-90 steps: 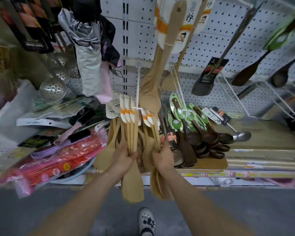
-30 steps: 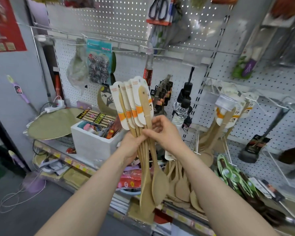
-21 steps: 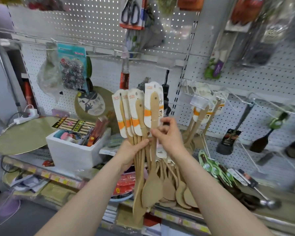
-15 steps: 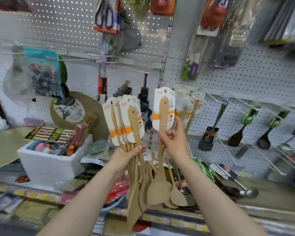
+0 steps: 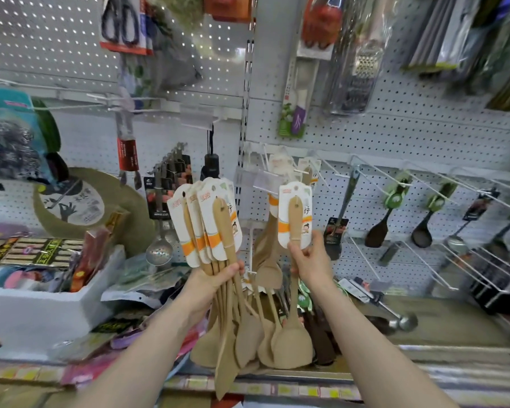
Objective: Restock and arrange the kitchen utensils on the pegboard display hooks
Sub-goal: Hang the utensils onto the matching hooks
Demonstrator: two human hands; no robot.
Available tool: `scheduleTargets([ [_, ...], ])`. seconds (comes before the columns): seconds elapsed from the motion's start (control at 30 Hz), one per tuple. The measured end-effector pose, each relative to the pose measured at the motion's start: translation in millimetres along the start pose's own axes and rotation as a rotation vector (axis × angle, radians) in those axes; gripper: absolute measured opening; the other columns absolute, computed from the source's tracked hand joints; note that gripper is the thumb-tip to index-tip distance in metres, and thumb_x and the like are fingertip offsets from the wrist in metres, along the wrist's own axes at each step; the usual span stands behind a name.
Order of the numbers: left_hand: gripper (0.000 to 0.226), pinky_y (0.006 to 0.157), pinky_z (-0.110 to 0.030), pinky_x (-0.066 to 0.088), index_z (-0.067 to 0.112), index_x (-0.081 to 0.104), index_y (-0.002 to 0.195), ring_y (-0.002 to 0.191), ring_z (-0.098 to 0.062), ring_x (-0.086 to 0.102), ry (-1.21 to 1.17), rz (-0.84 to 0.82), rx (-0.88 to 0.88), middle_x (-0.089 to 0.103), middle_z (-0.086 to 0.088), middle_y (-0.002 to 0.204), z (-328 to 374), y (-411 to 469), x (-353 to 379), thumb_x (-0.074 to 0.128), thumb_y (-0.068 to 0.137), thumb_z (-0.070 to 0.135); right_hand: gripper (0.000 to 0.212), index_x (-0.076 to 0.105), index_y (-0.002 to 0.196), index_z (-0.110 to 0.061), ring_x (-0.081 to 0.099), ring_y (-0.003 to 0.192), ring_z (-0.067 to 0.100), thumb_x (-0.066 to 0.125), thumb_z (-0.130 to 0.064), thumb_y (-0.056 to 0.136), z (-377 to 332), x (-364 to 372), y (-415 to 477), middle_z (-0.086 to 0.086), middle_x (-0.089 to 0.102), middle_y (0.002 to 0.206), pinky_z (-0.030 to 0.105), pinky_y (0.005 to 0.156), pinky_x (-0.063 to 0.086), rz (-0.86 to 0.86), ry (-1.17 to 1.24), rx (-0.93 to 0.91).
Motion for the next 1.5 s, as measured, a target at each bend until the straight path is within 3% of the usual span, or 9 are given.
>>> scheduleTargets([
  [0.3, 0.041, 0.096, -0.042, 0.050, 0.003, 0.068, 0.108, 0.099, -0.023, 0.069, -0.016, 0.001, -0.002, 0.073, -0.013, 0.102, 0, 18, 1, 0.070, 0.072, 0.021, 0.041, 0.038, 0.127, -0.031, 0.070, 0.082, 0.025, 0.062, -0.035, 0.094, 6, 16, 29, -0.002, 0.068, 0.102, 0.048, 0.076, 0.058, -0.030, 0.002, -0.008],
  [0.53, 0.027, 0.098, -0.045, 0.049, 0.008, 0.076, 0.092, 0.102, -0.025, 0.068, -0.010, 0.004, -0.052, 0.073, -0.014, 0.100, -9, 32, 10, 0.073, 0.070, 0.023, 0.032, 0.039, 0.116, -0.035, 0.070, 0.070, 0.025, 0.061, -0.034, 0.093, 26, 19, 35, 0.000, 0.068, 0.098, 0.051, 0.067, 0.059, 0.006, 0.084, -0.006],
  [0.77, 0.028, 0.100, -0.044, 0.048, 0.005, 0.072, 0.100, 0.102, -0.023, 0.068, -0.022, -0.001, -0.068, 0.074, -0.012, 0.102, -10, 42, 17, 0.070, 0.076, 0.019, 0.045, 0.039, 0.131, -0.030, 0.068, 0.078, 0.019, 0.062, -0.039, 0.093, 25, 22, 53, -0.007, 0.067, 0.089, 0.049, 0.072, 0.058, 0.023, 0.024, -0.069],
  [0.93, 0.024, 0.099, -0.040, 0.049, 0.003, 0.072, 0.100, 0.100, -0.020, 0.069, -0.042, 0.011, -0.063, 0.074, -0.013, 0.101, -12, 46, 14, 0.069, 0.078, 0.013, 0.042, 0.036, 0.128, -0.036, 0.070, 0.076, 0.019, 0.060, -0.039, 0.094, 35, 31, 61, -0.007, 0.068, 0.093, 0.049, 0.071, 0.059, 0.049, 0.070, -0.059],
  [1.1, 0.019, 0.097, -0.034, 0.050, 0.005, 0.071, 0.098, 0.098, -0.016, 0.070, -0.028, 0.003, -0.075, 0.075, -0.009, 0.099, -18, 50, 8, 0.066, 0.080, 0.009, 0.039, 0.038, 0.127, -0.030, 0.069, 0.070, 0.019, 0.060, -0.036, 0.096, 35, 37, 67, -0.001, 0.070, 0.093, 0.024, 0.057, 0.053, 0.057, 0.078, -0.056],
  [1.2, 0.031, 0.098, -0.035, 0.049, 0.005, 0.071, 0.100, 0.100, -0.017, 0.069, -0.032, 0.017, -0.105, 0.074, -0.009, 0.102, -22, 53, 3, 0.070, 0.071, 0.016, 0.037, 0.038, 0.127, -0.026, 0.066, 0.067, 0.017, 0.059, -0.032, 0.096, 26, 40, 81, 0.000, 0.068, 0.091, 0.032, 0.059, 0.053, 0.039, 0.067, -0.045],
  [1.27, 0.024, 0.096, -0.035, 0.050, 0.005, 0.072, 0.098, 0.098, -0.017, 0.070, -0.018, 0.037, -0.109, 0.075, -0.009, 0.100, -25, 56, 1, 0.069, 0.075, 0.013, 0.035, 0.037, 0.126, -0.025, 0.065, 0.066, 0.016, 0.057, -0.030, 0.097, 23, 43, 98, -0.001, 0.066, 0.090, 0.032, 0.060, 0.055, 0.014, 0.056, -0.026],
  [1.4, 0.017, 0.086, -0.032, 0.056, 0.003, 0.070, 0.102, 0.087, -0.013, 0.071, -0.016, 0.085, -0.146, 0.075, -0.006, 0.096, -24, 56, -6, 0.062, 0.087, 0.003, 0.038, 0.036, 0.128, -0.024, 0.068, 0.080, 0.030, 0.056, -0.032, 0.097, 20, 54, 130, 0.002, 0.066, 0.102, 0.050, 0.076, 0.056, 0.002, 0.018, 0.009],
  [1.5, 0.026, 0.079, -0.025, 0.057, 0.002, 0.069, 0.109, 0.084, -0.012, 0.072, -0.007, 0.117, -0.163, 0.074, -0.009, 0.102, -23, 55, -11, 0.067, 0.084, 0.010, 0.043, 0.035, 0.136, -0.022, 0.060, 0.079, 0.026, 0.054, -0.033, 0.099, 17, 60, 149, -0.002, 0.058, 0.101, 0.042, 0.079, 0.052, -0.003, -0.005, 0.038],
])
Point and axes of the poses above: each hand's wrist, its own y-axis towards the middle knuckle, its own x-axis out of the palm, z = x × y, the point moved 1 cm from there along y, towards the middle knuckle
